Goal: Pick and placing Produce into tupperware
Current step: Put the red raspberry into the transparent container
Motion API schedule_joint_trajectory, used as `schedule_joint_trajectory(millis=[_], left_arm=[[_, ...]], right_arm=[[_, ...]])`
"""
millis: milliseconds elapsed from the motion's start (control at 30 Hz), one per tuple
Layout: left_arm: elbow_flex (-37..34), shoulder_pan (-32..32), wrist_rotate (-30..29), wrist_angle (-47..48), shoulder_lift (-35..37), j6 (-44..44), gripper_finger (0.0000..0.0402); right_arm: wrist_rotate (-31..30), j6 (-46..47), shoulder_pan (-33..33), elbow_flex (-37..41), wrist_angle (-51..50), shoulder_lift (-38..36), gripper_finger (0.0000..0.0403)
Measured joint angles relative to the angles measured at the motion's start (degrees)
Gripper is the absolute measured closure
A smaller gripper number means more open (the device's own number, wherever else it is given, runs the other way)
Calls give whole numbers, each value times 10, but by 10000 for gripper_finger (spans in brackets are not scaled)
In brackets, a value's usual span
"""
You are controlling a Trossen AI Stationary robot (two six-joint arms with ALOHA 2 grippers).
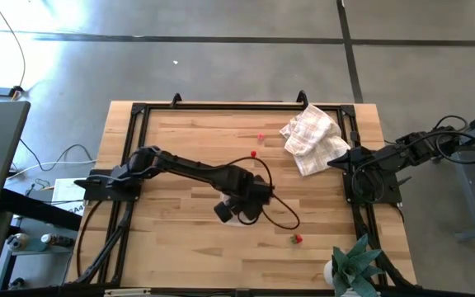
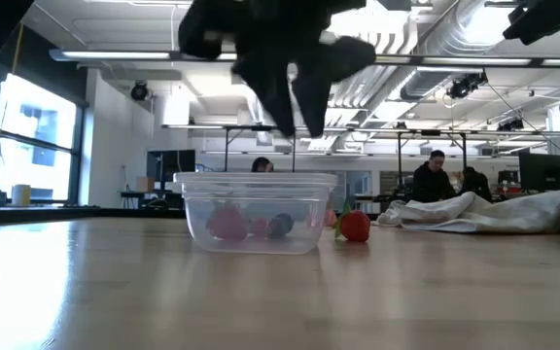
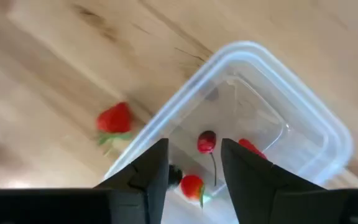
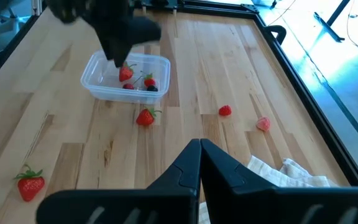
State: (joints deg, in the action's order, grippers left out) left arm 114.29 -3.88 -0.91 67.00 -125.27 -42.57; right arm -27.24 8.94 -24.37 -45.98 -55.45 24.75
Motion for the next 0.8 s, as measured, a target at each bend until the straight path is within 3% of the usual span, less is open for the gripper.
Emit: schedule_joint_trajectory(millis=[167,400,700,800], left_arm=[[97,1,-2,66,0,75,292],[207,1,-21,84,1,166,316],[203,14,-130,80,15,221,334],[203,33,-137,78,14,231,334]], right_arm=[[0,0,0,0,0,0,402],[0,0,0,0,0,0,402],[0,0,0,0,0,0,402],[0,0,0,0,0,0,402]])
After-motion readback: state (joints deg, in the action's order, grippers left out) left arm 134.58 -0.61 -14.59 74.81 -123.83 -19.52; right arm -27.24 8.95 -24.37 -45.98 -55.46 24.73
